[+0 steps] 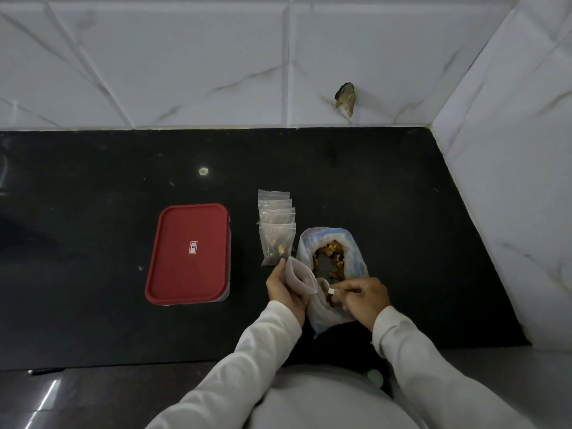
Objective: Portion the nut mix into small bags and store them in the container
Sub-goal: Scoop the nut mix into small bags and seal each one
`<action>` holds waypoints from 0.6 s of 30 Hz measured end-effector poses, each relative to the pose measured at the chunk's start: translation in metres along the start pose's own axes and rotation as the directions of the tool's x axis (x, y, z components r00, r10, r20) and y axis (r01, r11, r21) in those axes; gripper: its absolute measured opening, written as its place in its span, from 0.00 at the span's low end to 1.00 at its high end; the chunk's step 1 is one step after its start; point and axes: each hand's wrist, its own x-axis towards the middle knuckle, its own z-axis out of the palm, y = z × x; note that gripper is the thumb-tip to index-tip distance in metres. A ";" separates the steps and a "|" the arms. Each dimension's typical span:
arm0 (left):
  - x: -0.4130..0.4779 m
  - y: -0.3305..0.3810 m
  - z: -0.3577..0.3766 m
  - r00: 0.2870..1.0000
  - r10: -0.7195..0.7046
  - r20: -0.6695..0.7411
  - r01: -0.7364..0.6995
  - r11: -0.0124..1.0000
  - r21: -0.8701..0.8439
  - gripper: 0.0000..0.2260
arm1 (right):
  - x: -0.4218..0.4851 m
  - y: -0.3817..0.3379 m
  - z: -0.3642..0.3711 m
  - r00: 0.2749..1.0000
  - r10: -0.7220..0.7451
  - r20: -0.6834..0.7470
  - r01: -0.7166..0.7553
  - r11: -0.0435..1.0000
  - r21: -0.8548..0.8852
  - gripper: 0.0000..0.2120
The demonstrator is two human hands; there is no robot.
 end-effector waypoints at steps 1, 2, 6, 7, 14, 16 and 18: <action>-0.002 0.000 0.000 1.000 0.007 -0.002 -0.007 1.000 -0.005 0.18 | -0.001 0.000 0.000 1.000 0.027 -0.001 -0.027 0.999 0.037 0.09; -0.004 -0.001 0.001 1.000 0.006 -0.001 -0.006 1.000 -0.012 0.18 | 0.000 -0.001 0.000 0.999 0.050 0.004 -0.050 0.997 0.057 0.09; -0.006 0.000 0.002 1.000 0.007 0.005 -0.007 1.000 0.002 0.18 | 0.008 -0.007 0.002 0.988 0.152 0.034 -0.156 0.977 0.149 0.08; -0.005 0.000 0.002 1.000 0.006 0.007 -0.006 1.000 0.002 0.19 | 0.010 -0.008 0.003 0.983 0.183 0.033 -0.186 0.961 0.203 0.08; -0.007 0.003 -0.001 1.000 -0.004 0.024 0.003 1.000 0.011 0.20 | 0.015 -0.008 0.009 0.959 0.252 0.129 -0.282 0.810 0.514 0.07; -0.007 0.004 -0.003 1.000 0.003 0.026 -0.003 1.000 0.015 0.19 | 0.015 -0.008 0.007 0.957 0.253 0.140 -0.288 0.803 0.521 0.07; -0.007 0.005 -0.003 1.000 0.009 0.029 -0.010 1.000 0.015 0.17 | 0.013 -0.008 0.004 0.959 0.247 0.142 -0.284 0.792 0.541 0.07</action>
